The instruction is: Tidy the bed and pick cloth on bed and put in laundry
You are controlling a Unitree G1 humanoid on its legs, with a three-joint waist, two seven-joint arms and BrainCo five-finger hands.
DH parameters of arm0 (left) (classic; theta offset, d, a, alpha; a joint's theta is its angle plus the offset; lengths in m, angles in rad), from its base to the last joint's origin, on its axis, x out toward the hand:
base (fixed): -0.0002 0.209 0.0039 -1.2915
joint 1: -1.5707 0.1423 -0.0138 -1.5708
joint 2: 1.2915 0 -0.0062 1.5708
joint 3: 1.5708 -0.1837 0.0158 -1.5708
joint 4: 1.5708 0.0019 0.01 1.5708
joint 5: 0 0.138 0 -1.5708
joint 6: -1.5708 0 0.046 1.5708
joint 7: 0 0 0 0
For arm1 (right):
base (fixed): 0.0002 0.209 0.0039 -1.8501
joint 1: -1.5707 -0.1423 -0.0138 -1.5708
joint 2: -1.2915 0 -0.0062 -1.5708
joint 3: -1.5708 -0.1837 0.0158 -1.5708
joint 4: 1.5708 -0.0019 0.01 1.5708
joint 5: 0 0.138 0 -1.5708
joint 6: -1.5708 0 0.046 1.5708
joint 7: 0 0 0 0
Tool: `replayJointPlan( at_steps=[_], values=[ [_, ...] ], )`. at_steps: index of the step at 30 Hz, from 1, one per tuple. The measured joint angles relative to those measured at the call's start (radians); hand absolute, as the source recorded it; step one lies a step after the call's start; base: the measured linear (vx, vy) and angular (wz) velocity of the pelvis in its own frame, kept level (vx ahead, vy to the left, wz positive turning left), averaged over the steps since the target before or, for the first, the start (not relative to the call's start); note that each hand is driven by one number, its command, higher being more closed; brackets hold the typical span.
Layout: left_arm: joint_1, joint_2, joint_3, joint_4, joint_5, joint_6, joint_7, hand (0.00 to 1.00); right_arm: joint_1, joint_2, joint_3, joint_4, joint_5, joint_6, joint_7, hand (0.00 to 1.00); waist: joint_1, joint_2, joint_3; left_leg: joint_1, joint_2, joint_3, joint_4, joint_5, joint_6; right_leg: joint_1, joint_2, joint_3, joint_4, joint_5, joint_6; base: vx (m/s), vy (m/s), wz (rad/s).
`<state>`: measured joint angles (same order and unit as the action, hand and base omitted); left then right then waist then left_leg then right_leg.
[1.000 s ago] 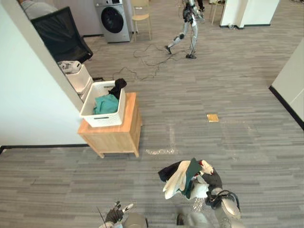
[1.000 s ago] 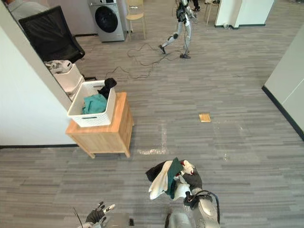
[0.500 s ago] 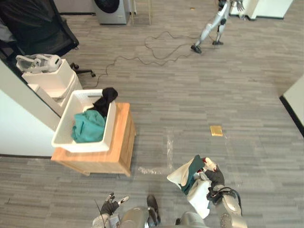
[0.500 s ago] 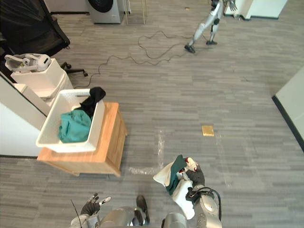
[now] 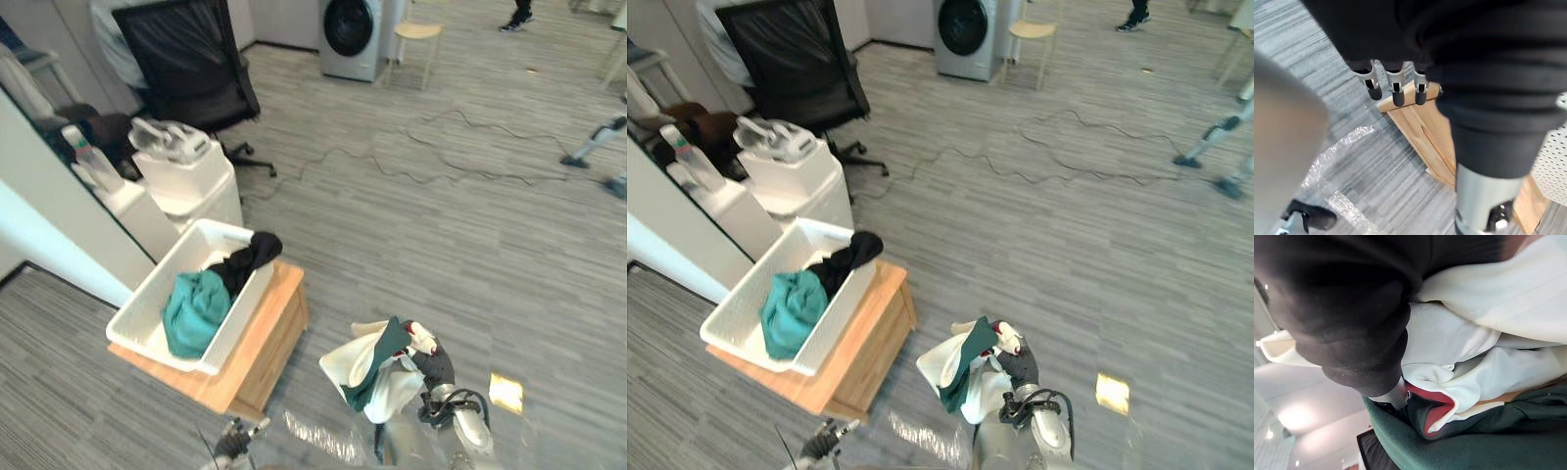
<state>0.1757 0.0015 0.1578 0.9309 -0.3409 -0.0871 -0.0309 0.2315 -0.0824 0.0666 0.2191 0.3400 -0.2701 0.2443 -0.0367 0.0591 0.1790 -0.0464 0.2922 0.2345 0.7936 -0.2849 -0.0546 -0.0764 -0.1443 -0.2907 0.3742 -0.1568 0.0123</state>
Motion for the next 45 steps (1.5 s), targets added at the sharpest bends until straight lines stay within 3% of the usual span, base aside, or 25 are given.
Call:
replayJointPlan(
  at_steps=[3, 4, 6, 8, 9, 10, 11, 12, 14, 15, 18, 19, 20, 21, 22, 23, 26, 30, 33, 35, 37, 41, 42, 45],
  values=[
    [0.0, 0.023, -0.036, -0.001, -0.001, -0.014, -0.014, 0.0, -0.023, -0.005, -0.022, 0.03, 0.001, -0.012, 0.041, 1.0, 0.003, -0.017, 0.001, -0.01, -0.027, 0.225, -0.127, 0.002, 0.004, 0.161, -0.001, -0.135, -0.147, -0.004, 0.0, 0.28, -0.243, 1.06],
    [0.0, 0.028, -0.043, 0.0, 0.0, -0.018, -0.014, 0.0, -0.039, -0.012, -0.032, 0.056, 0.003, -0.013, 0.041, 1.0, -0.001, -0.024, -0.001, -0.007, -0.043, 0.358, -0.218, 0.002, 0.01, 0.201, 0.002, -0.195, -0.187, -0.005, 0.004, 0.32, -0.211, 1.48],
    [-0.001, 0.032, -0.057, 0.0, 0.001, -0.018, -0.01, 0.0, -0.061, -0.038, -0.038, 0.095, 0.003, -0.012, 0.02, 1.0, -0.001, -0.032, -0.005, -0.008, -0.083, 0.542, -0.365, 0.036, 0.066, 0.235, 0.006, -0.291, -0.203, -0.019, 0.026, 0.27, -0.112, 1.46],
    [-0.003, 0.033, -0.062, 0.0, 0.0, -0.007, -0.009, 0.0, -0.099, -0.059, -0.04, 0.136, 0.004, -0.011, 0.003, 1.0, 0.003, -0.03, -0.006, -0.005, -0.13, 0.576, -0.506, 0.086, 0.113, 0.246, 0.01, -0.348, -0.175, -0.041, 0.058, 0.22, -0.002, 0.99],
    [-0.006, 0.033, -0.063, 0.0, 0.0, -0.001, -0.009, 0.0, -0.109, -0.058, -0.04, 0.148, 0.004, -0.011, -0.004, 1.0, 0.004, -0.033, -0.006, -0.001, -0.144, 0.564, -0.535, 0.12, 0.134, 0.244, 0.001, -0.355, -0.145, -0.051, 0.073, 0.29, 0.106, 0.88],
    [-0.019, 0.045, -0.076, 0.007, 0.022, 0.019, -0.009, 0.0, -0.114, -0.053, -0.041, 0.167, 0.004, -0.01, -0.021, 1.0, 0.005, -0.046, -0.003, 0.018, -0.181, 0.529, -0.568, 0.138, 0.14, 0.221, -0.049, -0.347, -0.003, -0.069, 0.092, 0.25, 0.128, 0.74],
    [-0.024, 0.048, -0.081, 0.01, 0.038, 0.027, -0.009, 0.0, -0.11, -0.051, -0.043, 0.167, 0.005, -0.011, -0.032, 1.0, 0.003, -0.044, -0.004, 0.032, -0.204, 0.496, -0.592, 0.14, 0.141, 0.19, -0.079, -0.326, 0.109, -0.068, 0.087, 0.36, 0.153, 1.47],
    [-0.027, 0.073, -0.107, 0.014, 0.081, 0.048, -0.01, 0.0, -0.096, -0.037, -0.059, 0.167, 0.014, -0.015, -0.068, 1.0, -0.022, -0.066, -0.005, 0.069, -0.245, 0.4, -0.64, 0.145, 0.153, 0.077, -0.145, -0.203, 0.399, 0.003, 0.03, 0.29, 0.074, 1.52],
    [-0.04, 0.1, -0.131, 0.024, 0.121, 0.072, -0.011, 0.0, -0.073, -0.014, -0.062, 0.168, 0.025, -0.025, -0.116, 1.0, -0.038, -0.078, -0.007, 0.083, -0.263, 0.276, -0.659, 0.149, 0.157, 0.003, -0.106, -0.062, 0.46, -0.084, 0.055, 0.37, -0.013, 2.15],
    [-0.044, 0.105, -0.127, 0.027, 0.133, 0.081, -0.012, 0.0, -0.065, -0.004, -0.066, 0.168, 0.03, -0.035, -0.141, 1.0, -0.04, -0.071, -0.001, 0.097, -0.264, 0.216, -0.664, 0.16, 0.161, -0.036, -0.072, 0.011, 0.422, -0.118, 0.053, 0.37, -0.074, 2.04],
    [-0.044, 0.109, -0.126, 0.041, 0.142, 0.088, -0.019, 0.0, -0.063, 0.0, -0.072, 0.162, 0.033, -0.042, -0.171, 1.0, -0.058, -0.066, 0.002, 0.131, -0.262, 0.065, -0.684, 0.169, 0.147, -0.052, 0.013, 0.187, 0.23, -0.129, 0.068, 0.33, -0.135, 1.81],
    [-0.044, 0.113, -0.126, 0.05, 0.144, 0.089, -0.034, 0.0, -0.054, 0.008, -0.087, 0.142, 0.032, -0.058, -0.186, 1.0, -0.063, -0.071, -0.004, 0.141, -0.268, 0.008, -0.699, 0.175, 0.131, -0.052, 0.042, 0.279, 0.121, -0.113, 0.084, 0.33, -0.211, 1.79],
    [-0.043, 0.119, -0.124, 0.05, 0.145, 0.082, -0.046, 0.0, -0.042, 0.028, -0.109, 0.121, 0.03, -0.081, -0.202, 1.0, -0.058, -0.09, -0.015, 0.155, -0.284, -0.021, -0.719, 0.181, 0.112, -0.055, 0.036, 0.328, 0.011, -0.04, 0.088, 0.27, -0.186, 1.61],
    [-0.039, 0.125, -0.117, 0.048, 0.144, 0.078, -0.054, 0.0, -0.04, 0.041, -0.116, 0.113, 0.024, -0.093, -0.205, 1.0, -0.055, -0.108, -0.024, 0.163, -0.298, -0.034, -0.729, 0.18, 0.105, -0.06, 0.024, 0.338, -0.03, 0.032, 0.084, 0.32, -0.272, 1.04],
    [-0.04, 0.14, -0.104, 0.049, 0.142, 0.073, -0.055, 0.0, -0.042, 0.056, -0.116, 0.109, -0.002, -0.123, -0.198, 1.0, -0.042, -0.15, -0.047, 0.177, -0.328, -0.045, -0.734, 0.171, 0.088, -0.086, -0.003, 0.349, -0.043, 0.108, 0.098, 0.27, -0.251, 0.31],
    [-0.038, 0.127, -0.091, 0.054, 0.14, 0.072, -0.052, 0.0, -0.056, 0.05, -0.116, 0.097, -0.028, -0.135, -0.196, 1.0, -0.029, -0.123, -0.054, 0.183, -0.305, -0.037, -0.729, 0.16, 0.068, -0.065, 0.009, 0.349, -0.061, 0.094, 0.093, 0.25, -0.228, 0.02],
    [-0.024, 0.085, -0.066, 0.061, 0.135, 0.06, -0.054, 0.0, -0.052, 0.012, -0.12, -0.057, -0.077, -0.159, -0.16, 1.0, -0.042, -0.07, -0.054, 0.164, -0.257, -0.033, -0.729, 0.147, 0.028, -0.042, 0.05, 0.329, -0.148, 0.107, 0.076, 0.16, -0.134, -0.15],
    [-0.021, 0.089, -0.058, 0.074, 0.137, 0.051, -0.05, 0.0, -0.056, -0.054, -0.186, -0.329, -0.076, -0.16, -0.093, 1.0, -0.058, -0.076, -0.057, 0.165, -0.226, -0.031, -0.745, 0.154, 0.015, -0.002, 0.062, 0.273, -0.175, 0.107, 0.074, 0.06, -0.104, 0.31],
    [-0.026, 0.097, -0.028, 0.086, 0.143, 0.047, -0.048, 0.0, -0.152, -0.118, -0.243, -0.451, -0.076, -0.171, -0.087, 1.0, -0.06, -0.11, -0.068, 0.164, -0.213, 0.027, -0.745, 0.154, 0.011, 0.031, 0.042, 0.232, -0.203, 0.109, 0.073, -0.01, -0.009, 0.44],
    [-0.031, 0.114, -0.025, 0.095, 0.145, 0.061, -0.049, 0.0, -0.259, -0.164, -0.243, -0.454, -0.075, -0.152, -0.083, 1.0, -0.052, -0.135, -0.082, 0.165, -0.226, 0.023, -0.759, 0.164, 0.009, 0.04, 0.026, 0.224, -0.211, 0.114, 0.072, -0.04, 0.078, 0.31],
    [-0.039, 0.117, -0.018, 0.102, 0.146, 0.069, -0.049, 0.0, -0.349, -0.189, -0.225, -0.458, -0.074, -0.123, -0.065, 1.0, -0.037, -0.142, -0.099, 0.165, -0.241, 0.015, -0.788, 0.186, 0.019, 0.049, 0.018, 0.225, -0.247, 0.138, 0.071, -0.02, 0.085, 0.16],
    [-0.041, 0.117, -0.006, 0.101, 0.141, 0.084, -0.049, 0.0, -0.512, -0.232, -0.177, -0.462, -0.065, -0.035, -0.043, 1.0, -0.013, -0.144, -0.113, 0.173, -0.268, -0.002, -0.834, 0.223, 0.028, 0.071, -0.001, 0.221, -0.297, 0.168, 0.07, 0.0, 0.075, 0.19],
    [-0.039, 0.117, -0.001, 0.101, 0.14, 0.085, -0.05, 0.0, -0.539, -0.239, -0.161, -0.461, -0.051, 0.014, -0.046, 1.0, -0.002, -0.141, -0.115, 0.187, -0.272, -0.011, -0.846, 0.227, 0.026, 0.091, -0.001, 0.219, -0.311, 0.173, 0.065, 0.01, 0.047, 0.22],
    [-0.036, 0.12, 0.001, 0.102, 0.14, 0.096, -0.05, 0.0, -0.556, -0.239, -0.114, -0.455, -0.031, 0.091, -0.066, 1.0, 0.0, -0.133, -0.133, 0.191, -0.277, -0.021, -0.866, 0.241, 0.019, 0.091, -0.002, 0.208, -0.311, 0.173, 0.065, 0.02, 0.015, 0.18]
  ],
)
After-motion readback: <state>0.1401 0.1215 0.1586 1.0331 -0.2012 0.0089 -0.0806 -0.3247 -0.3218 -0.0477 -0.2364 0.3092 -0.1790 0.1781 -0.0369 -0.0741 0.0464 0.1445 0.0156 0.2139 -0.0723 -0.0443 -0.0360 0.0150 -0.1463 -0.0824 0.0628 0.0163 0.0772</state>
